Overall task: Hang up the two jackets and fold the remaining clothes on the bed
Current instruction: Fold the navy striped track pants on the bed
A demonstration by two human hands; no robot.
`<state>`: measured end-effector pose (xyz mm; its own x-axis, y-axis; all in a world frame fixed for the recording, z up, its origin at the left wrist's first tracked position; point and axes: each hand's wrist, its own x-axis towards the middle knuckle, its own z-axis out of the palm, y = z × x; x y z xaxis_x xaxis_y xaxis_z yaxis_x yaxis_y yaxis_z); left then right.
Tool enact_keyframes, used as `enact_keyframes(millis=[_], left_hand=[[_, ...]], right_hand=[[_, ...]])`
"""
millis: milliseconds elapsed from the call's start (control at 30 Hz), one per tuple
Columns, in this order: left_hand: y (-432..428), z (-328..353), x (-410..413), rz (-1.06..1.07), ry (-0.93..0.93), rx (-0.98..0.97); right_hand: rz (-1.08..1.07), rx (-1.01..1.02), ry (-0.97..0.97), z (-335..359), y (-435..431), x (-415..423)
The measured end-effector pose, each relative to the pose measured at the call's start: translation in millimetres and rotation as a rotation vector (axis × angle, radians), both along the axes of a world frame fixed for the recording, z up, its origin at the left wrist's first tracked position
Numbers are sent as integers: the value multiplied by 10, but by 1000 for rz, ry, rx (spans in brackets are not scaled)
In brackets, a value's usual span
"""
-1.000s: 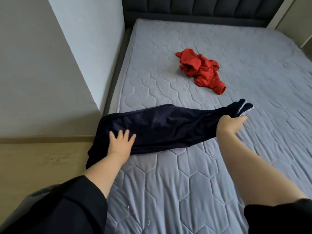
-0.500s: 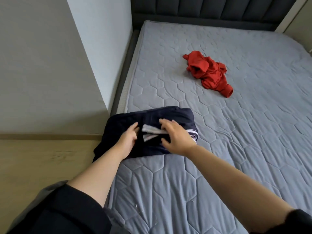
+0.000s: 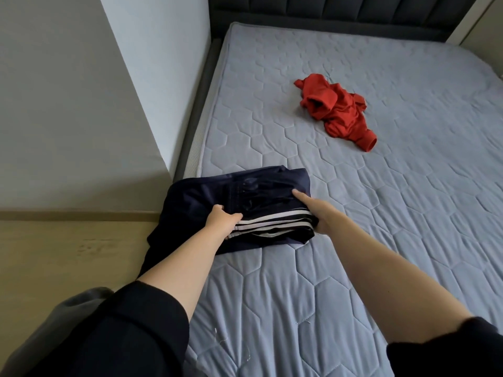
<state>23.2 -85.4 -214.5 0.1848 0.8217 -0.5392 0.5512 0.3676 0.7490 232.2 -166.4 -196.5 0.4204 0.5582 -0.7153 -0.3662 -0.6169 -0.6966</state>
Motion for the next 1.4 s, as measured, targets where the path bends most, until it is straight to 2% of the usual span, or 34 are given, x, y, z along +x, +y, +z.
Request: enact_keyframes(millis=[200, 333, 433, 500, 600, 667, 767, 833, 900, 1000, 1133, 1267, 1333, 1400], left_hand=[[-110, -62, 180, -8, -74, -44], [-443, -25, 715, -98, -230, -124], [-722, 18, 1110, -189, -256, -192], [-783, 47, 1252, -192, -197, -170], [-693, 105, 1291, -183, -19, -34], [-604, 122, 1300, -266, 132, 109], [-475, 150, 1390, -353, 251, 281], [-381, 175, 1490, -396, 299, 422], [-278, 209, 1617, -461, 313, 565], [-190, 229, 1882, -621, 289, 660], [-131, 179, 2259, -788, 298, 542], [-12, 73, 2370, -943, 494, 474], [66, 31, 2302, -928, 527, 462], [119, 19, 2190, -812, 528, 511]], right_hand=[[-68, -17, -451, 142, 58, 68], [-109, -93, -771, 333, -175, 451], [-149, -120, -900, 362, -439, 847], [-164, -61, -802, 316, -598, 1044], [-347, 85, -369, 196, -852, 1184], [-454, 158, -64, 30, -1046, 1221], [-468, 355, 148, -217, -1208, 1180], [-487, 376, 142, -339, -1193, 1177], [-493, 335, 52, -437, -1143, 1218], [-416, 326, -63, -586, -1120, 1267], [-315, 308, -191, -657, -1047, 1257], [-282, 293, -171, -711, -1002, 1339], [-291, 303, -166, -723, -1004, 1347], [-303, 315, -182, -733, -1007, 1344]])
